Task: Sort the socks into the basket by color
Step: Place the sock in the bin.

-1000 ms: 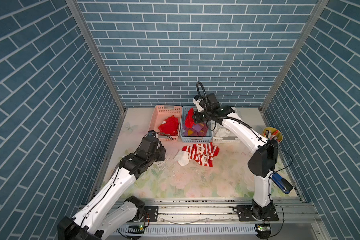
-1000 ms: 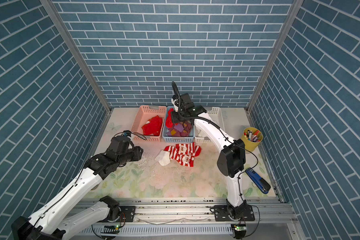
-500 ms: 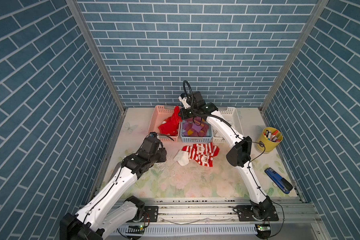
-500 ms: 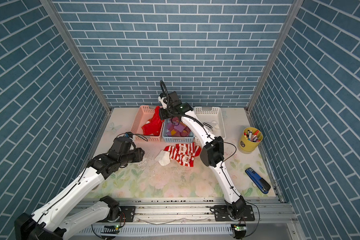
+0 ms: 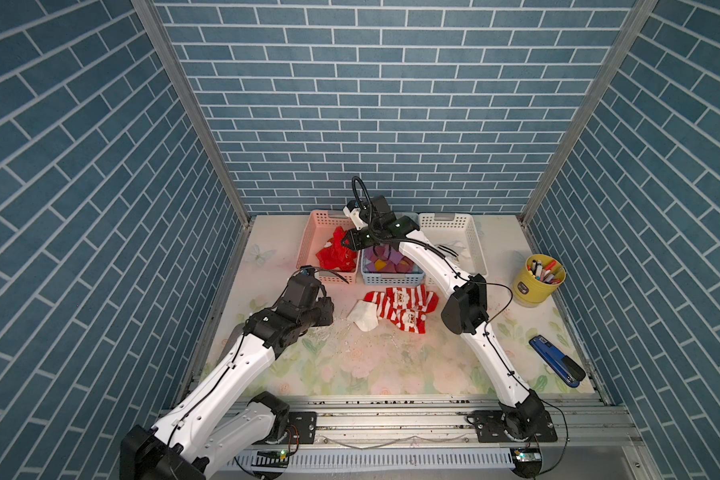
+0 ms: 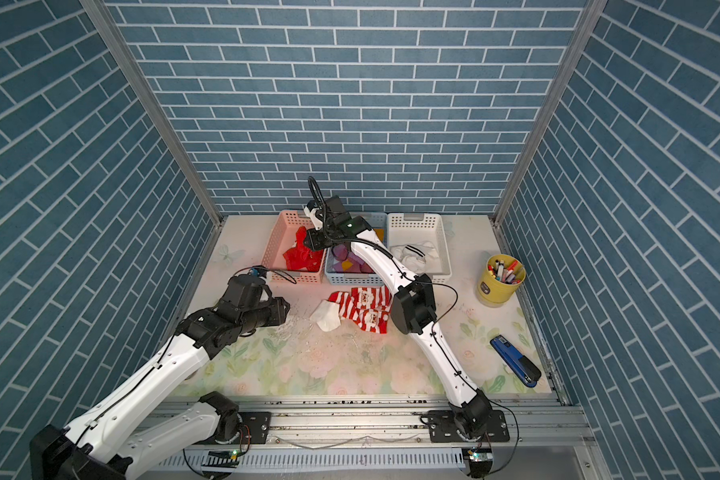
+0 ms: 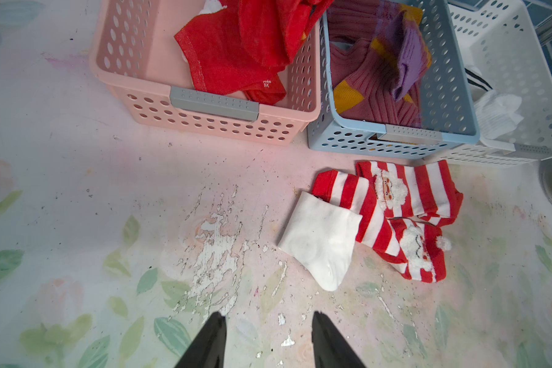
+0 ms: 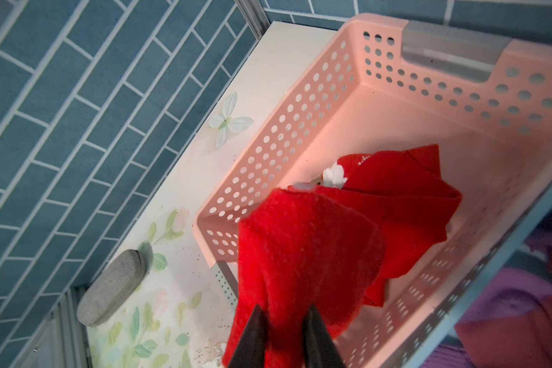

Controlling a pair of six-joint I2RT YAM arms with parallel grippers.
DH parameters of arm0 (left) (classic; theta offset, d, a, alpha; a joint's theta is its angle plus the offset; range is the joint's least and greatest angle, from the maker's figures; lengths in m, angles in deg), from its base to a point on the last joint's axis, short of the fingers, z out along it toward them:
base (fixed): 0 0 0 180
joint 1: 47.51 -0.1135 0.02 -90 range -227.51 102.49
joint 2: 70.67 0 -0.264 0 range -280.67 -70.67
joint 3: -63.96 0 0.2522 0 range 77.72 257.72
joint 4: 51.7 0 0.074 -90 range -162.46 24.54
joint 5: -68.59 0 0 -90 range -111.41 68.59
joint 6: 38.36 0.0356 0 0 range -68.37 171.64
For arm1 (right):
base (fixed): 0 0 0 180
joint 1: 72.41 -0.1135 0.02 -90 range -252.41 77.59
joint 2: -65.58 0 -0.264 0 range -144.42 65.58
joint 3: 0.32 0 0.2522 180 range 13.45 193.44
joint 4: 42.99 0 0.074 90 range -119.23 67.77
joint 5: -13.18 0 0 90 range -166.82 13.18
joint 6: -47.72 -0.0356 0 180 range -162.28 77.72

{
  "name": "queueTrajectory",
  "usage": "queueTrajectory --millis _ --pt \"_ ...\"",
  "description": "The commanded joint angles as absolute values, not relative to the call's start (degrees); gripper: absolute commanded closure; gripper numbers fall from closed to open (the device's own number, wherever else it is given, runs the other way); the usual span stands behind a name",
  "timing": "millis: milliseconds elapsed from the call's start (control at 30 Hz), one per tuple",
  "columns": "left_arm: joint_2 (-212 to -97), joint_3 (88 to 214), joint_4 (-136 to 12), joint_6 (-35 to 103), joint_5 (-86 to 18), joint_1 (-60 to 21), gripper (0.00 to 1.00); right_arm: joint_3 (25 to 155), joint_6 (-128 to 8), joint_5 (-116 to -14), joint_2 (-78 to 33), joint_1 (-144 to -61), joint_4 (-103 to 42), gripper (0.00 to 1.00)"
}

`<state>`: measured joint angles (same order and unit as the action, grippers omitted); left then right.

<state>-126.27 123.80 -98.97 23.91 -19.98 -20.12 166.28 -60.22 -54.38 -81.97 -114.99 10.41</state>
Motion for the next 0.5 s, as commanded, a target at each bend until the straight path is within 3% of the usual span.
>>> queueTrajectory --millis 0,233,467 --pt "-125.7 123.4 -98.6 23.9 -20.1 -19.7 0.50 168.4 -60.2 -53.4 -82.3 -115.3 8.6 0.65" --pt "-125.8 123.5 -98.7 23.8 -20.4 -19.7 0.50 168.1 -59.2 -54.8 -81.2 -115.4 9.5 0.52" --pt "-125.9 123.5 -98.3 23.9 -21.0 -19.8 0.49 166.2 -58.1 -56.9 -78.8 -115.4 11.4 0.54"
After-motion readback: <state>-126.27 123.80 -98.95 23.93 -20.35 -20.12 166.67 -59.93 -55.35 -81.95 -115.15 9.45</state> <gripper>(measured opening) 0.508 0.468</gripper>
